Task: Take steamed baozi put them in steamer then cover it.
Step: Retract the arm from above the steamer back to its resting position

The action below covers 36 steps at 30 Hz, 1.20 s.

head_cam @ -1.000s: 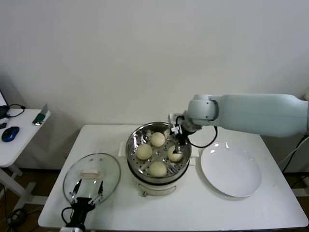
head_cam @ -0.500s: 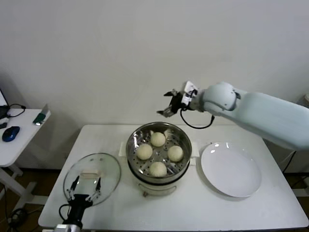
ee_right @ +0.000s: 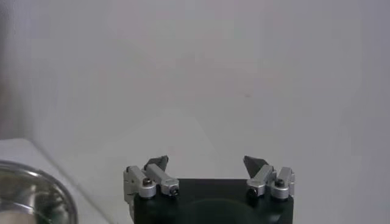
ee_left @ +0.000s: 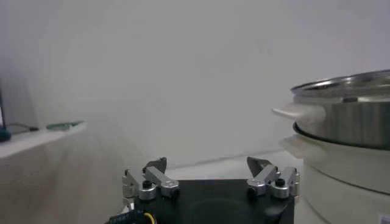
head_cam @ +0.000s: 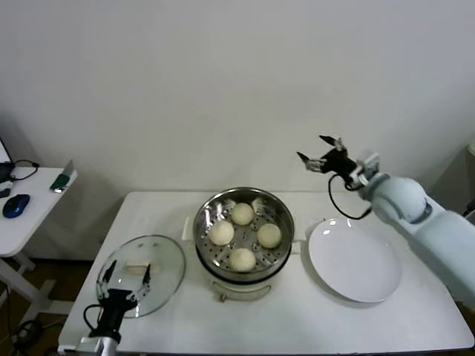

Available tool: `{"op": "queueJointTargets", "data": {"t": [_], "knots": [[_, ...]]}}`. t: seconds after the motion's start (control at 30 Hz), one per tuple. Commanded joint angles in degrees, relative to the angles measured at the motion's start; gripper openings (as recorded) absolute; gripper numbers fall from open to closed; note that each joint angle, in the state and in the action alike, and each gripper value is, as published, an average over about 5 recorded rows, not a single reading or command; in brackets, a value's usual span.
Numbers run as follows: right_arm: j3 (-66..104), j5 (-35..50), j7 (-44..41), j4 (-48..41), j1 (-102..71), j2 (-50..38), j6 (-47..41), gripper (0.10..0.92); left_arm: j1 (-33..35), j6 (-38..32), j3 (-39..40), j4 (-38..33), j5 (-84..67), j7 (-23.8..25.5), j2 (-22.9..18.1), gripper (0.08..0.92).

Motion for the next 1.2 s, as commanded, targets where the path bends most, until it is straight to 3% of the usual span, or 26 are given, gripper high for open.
{"op": "queueJointTargets", "data": {"t": [0.03, 0.47, 0.5, 0.63, 0.7, 0.93, 1.2], "knots": [[39.16, -8.34, 1.43, 6.02, -47.02, 10.46, 16.67, 0.823, -0.80, -1.64, -0.81, -0.27, 3.68, -1.41, -0.21, 0.823], [41.45, -14.88, -2.69, 8.18, -61.63, 27.56, 29.05, 0.823, 0.15, -7.61, -1.12, 2.34, 14.17, -5.30, -0.97, 0.823], [41.12, -15.07, -2.75, 7.85, -62.11, 28.25, 29.64, 0.823, 0.28, -7.89, -1.33, 2.21, 17.27, -6.79, -0.93, 0.823], [39.60, -15.57, -2.64, 6.33, -63.57, 30.09, 31.67, 0.823, 0.92, -6.34, -1.66, 2.05, 40.85, -22.00, 0.20, 0.823], [38.90, -15.92, -2.53, 5.62, -63.88, 30.57, 32.32, 0.823, 1.37, -5.51, -1.82, 2.35, 51.13, -26.92, 1.18, 0.823], [37.44, -17.92, -2.28, 4.56, -63.72, 31.95, 33.02, 0.823, 2.28, 0.13, -1.29, 6.12, 71.36, -27.52, 4.14, 0.823], [35.53, -19.60, -2.21, 3.66, -64.10, 33.31, 34.36, 0.823, -0.78, 6.95, 0.58, 11.31, 83.10, -26.93, 2.76, 0.823]]}}
